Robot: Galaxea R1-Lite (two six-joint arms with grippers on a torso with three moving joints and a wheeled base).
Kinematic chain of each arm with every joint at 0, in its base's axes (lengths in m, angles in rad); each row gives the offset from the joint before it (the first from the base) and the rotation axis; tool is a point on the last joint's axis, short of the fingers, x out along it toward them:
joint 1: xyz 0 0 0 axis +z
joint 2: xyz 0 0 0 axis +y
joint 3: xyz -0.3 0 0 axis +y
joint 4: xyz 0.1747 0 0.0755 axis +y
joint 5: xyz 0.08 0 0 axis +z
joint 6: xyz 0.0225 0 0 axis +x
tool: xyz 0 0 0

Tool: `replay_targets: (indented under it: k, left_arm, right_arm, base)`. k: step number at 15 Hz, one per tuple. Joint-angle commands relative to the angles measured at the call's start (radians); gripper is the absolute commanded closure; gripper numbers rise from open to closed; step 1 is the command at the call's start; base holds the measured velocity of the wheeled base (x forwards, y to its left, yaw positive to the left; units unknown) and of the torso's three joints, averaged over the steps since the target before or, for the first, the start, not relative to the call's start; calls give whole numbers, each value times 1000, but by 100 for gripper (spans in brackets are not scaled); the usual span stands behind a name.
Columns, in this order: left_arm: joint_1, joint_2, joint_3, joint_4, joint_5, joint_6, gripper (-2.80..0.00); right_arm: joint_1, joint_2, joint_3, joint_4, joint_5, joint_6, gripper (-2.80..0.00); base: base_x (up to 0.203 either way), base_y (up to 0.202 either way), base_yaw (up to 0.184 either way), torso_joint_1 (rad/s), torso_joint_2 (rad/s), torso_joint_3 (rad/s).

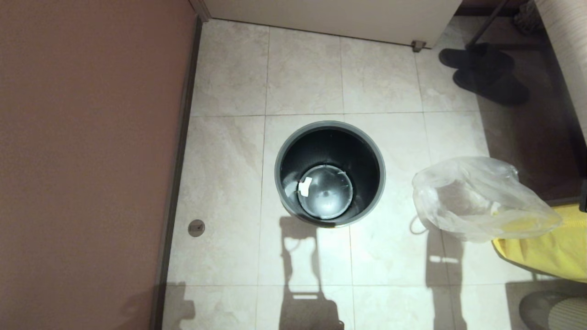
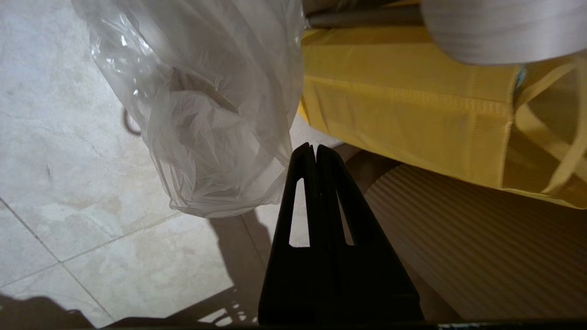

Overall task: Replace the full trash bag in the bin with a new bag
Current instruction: Pick up the trash bag

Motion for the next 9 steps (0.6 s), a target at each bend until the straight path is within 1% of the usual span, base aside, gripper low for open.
replay_targets:
  k: [1, 3, 4, 5, 7, 9]
  left_arm:
    - [0, 1, 0, 0, 0, 0, 0]
    - [0, 0, 0, 0, 0, 0, 0]
    - [0, 1, 0, 0, 0, 0, 0]
    - [0, 1, 0, 0, 0, 0, 0]
    - [0, 1, 0, 0, 0, 0, 0]
    - [0, 0, 0, 0, 0, 0, 0]
  right_arm:
    - [-12, 116, -35, 16, 74, 15, 0]
    - [-6, 183, -93, 63, 85, 71, 0]
    - [-6, 204, -127, 88, 101, 95, -280]
    - [-6, 209, -139, 106, 122, 104, -280]
    - [-5, 211, -140, 107, 120, 102, -280]
    - [-5, 204, -140, 116, 100, 101, -280]
  base:
    - [0, 0, 0, 0, 0, 0]
    - [0, 0, 0, 0, 0, 0]
    - [0, 0, 0, 0, 0, 0]
    - [0, 0, 0, 0, 0, 0]
    - [0, 0, 0, 0, 0, 0]
    - [0, 0, 0, 0, 0, 0]
